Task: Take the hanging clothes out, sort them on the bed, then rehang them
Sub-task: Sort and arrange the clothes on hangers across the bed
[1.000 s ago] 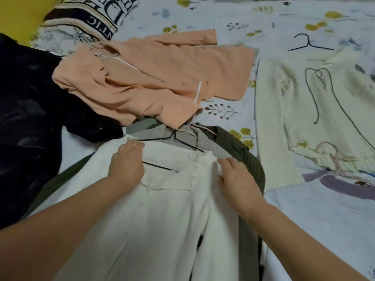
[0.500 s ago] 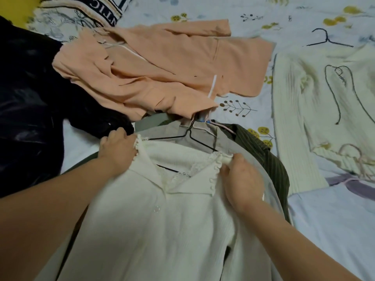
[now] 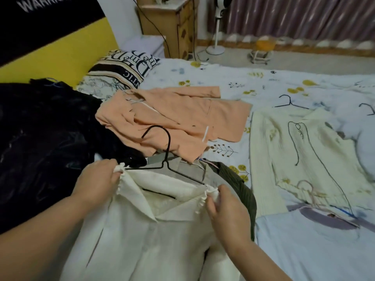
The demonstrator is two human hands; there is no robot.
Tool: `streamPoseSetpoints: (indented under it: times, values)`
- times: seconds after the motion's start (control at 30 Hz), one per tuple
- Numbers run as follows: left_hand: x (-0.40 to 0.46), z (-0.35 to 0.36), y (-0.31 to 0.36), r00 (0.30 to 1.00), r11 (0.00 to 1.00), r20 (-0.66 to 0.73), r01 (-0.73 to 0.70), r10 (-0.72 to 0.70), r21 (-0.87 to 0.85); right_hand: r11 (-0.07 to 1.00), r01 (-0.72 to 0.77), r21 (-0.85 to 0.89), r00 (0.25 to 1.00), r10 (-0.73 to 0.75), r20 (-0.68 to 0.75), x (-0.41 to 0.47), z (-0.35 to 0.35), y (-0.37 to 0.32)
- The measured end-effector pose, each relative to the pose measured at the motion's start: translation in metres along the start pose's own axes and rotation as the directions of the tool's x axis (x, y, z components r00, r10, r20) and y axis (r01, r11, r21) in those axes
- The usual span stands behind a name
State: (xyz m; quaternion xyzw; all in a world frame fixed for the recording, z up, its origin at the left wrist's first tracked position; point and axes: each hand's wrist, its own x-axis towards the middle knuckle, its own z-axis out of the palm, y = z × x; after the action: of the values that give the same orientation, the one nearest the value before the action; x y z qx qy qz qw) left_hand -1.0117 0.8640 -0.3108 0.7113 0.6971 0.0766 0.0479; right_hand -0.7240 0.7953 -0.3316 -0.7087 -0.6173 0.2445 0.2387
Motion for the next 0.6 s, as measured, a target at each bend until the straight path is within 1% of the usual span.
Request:
streamPoseSetpoints:
  times: [0.2, 0.37, 0.5, 0.6]
  values:
    - [-0.071, -0.095, 0.024, 0.993, 0.998, -0.108, 0.043, -0.049, -0.055, 0.994, 0.109, -0.017, 0.993, -0.108, 0.040, -0.058, -0.069, -0.036]
    - [-0.146, -0.159, 0.042, 0.987, 0.998, -0.145, 0.059, -0.062, -0.028, 0.982, 0.184, -0.029, 0.983, -0.183, 0.033, -0.112, -0.118, -0.056]
    - [-0.183, -0.213, 0.062, 0.977, 0.995, -0.194, 0.083, -0.093, -0.059, 0.970, 0.237, -0.051, 0.968, -0.240, -0.075, -0.137, -0.165, -0.079]
    - [-0.203, -0.254, 0.074, 0.973, 0.994, -0.215, 0.072, -0.088, -0.081, 0.969, 0.245, -0.026, 0.956, -0.246, -0.162, -0.151, -0.200, -0.099]
